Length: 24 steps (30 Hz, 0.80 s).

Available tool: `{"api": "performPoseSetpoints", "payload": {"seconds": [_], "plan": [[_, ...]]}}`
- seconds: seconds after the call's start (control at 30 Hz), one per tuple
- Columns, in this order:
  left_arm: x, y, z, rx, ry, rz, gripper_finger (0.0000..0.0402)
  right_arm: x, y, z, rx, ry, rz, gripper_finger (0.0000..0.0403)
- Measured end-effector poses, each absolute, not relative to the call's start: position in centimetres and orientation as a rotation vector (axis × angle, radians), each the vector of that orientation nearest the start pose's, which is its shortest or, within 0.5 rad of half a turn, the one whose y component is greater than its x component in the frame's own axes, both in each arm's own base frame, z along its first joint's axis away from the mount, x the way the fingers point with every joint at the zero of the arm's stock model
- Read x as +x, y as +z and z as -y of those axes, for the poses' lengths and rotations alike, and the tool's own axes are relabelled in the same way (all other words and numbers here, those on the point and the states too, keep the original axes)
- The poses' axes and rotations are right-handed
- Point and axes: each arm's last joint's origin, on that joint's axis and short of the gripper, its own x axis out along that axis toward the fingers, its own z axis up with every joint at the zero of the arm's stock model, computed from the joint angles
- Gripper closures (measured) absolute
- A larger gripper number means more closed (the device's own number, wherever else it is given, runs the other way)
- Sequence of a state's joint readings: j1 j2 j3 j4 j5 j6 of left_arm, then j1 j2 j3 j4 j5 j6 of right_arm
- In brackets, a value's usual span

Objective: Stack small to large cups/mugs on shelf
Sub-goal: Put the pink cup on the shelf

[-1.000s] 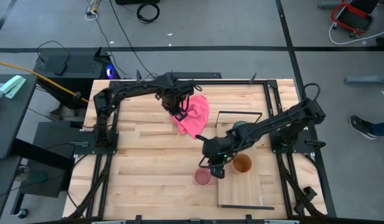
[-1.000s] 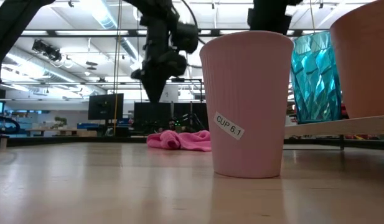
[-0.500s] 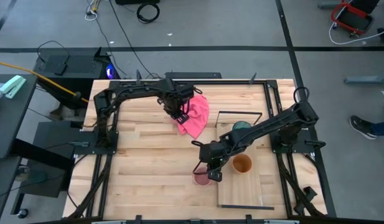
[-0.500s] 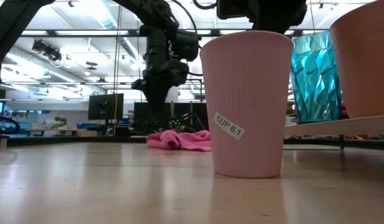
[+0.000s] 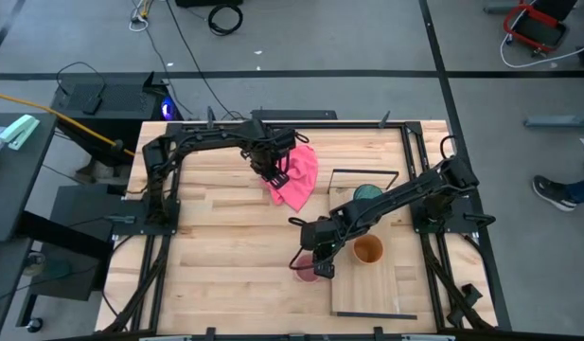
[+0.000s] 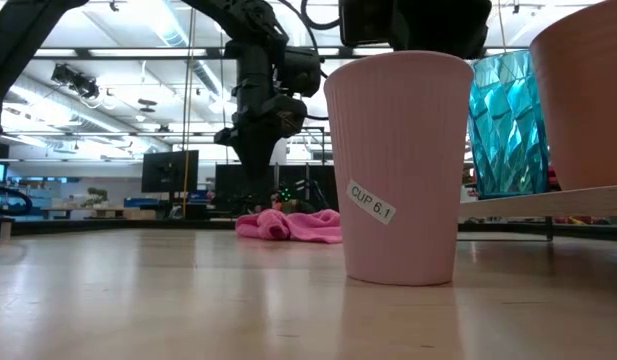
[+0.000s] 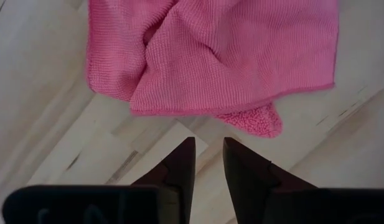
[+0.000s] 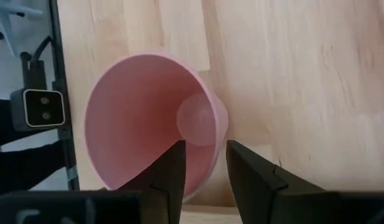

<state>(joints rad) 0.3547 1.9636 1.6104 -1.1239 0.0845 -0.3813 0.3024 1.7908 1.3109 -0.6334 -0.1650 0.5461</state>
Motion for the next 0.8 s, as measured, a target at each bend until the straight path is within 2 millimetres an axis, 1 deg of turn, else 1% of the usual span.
{"api": "performPoseSetpoints", "payload": {"seconds": [0.17,0.5,0.63,0.8], "plan": [[35.8,22.3,-13.0,-0.632,0.497,-1.398,0.0317,34.8,21.5,-11.0,0.415,0.087,-1.202,0.0294],[35.8,22.3,-13.0,-0.632,0.497,-1.397,0.0313,35.1,21.5,-10.0,0.433,0.061,-1.197,0.0365],[35.8,22.3,-13.0,-0.632,0.497,-1.397,0.0318,35.2,21.5,-9.6,0.441,0.05,-1.194,0.0391],[35.8,22.3,-13.0,-0.632,0.498,-1.397,0.0323,35.3,21.5,-9.2,0.465,0.029,-1.193,0.0394]]}}
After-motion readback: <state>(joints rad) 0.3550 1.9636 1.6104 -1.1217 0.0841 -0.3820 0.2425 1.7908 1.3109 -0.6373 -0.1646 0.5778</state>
